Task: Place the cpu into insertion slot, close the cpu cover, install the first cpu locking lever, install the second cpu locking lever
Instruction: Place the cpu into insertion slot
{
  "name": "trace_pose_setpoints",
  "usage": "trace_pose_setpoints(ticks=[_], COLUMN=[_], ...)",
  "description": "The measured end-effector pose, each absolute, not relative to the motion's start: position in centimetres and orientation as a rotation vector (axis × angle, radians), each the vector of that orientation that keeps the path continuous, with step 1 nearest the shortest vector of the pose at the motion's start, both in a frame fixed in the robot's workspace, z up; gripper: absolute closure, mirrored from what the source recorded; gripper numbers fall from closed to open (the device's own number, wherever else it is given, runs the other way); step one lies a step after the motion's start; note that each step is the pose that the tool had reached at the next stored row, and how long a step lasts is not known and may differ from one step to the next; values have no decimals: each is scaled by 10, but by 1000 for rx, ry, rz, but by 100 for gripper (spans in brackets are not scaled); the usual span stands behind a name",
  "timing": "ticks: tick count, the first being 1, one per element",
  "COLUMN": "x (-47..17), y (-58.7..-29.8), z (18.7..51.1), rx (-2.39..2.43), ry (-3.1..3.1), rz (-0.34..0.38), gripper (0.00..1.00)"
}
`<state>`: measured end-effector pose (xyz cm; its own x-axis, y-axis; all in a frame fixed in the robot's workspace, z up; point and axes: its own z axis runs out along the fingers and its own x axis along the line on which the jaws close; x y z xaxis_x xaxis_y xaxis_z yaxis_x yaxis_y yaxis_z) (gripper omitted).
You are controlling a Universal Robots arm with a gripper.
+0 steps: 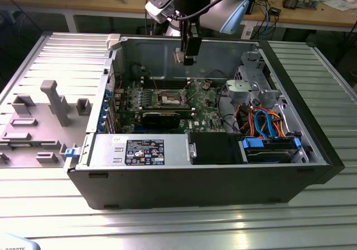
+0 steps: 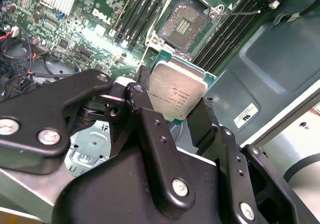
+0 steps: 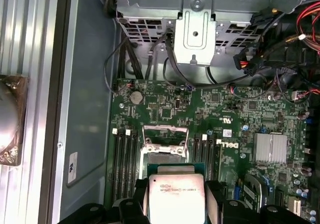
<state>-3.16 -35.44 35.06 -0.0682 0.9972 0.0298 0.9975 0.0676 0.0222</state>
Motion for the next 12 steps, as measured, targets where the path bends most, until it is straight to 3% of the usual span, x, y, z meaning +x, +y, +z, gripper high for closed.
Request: trace_pose_setpoints(ticks=[12], x=[-32], y=[-354], z=[348], rx=[-2165], ry=[-2255], rz=[-45], gripper=[46])
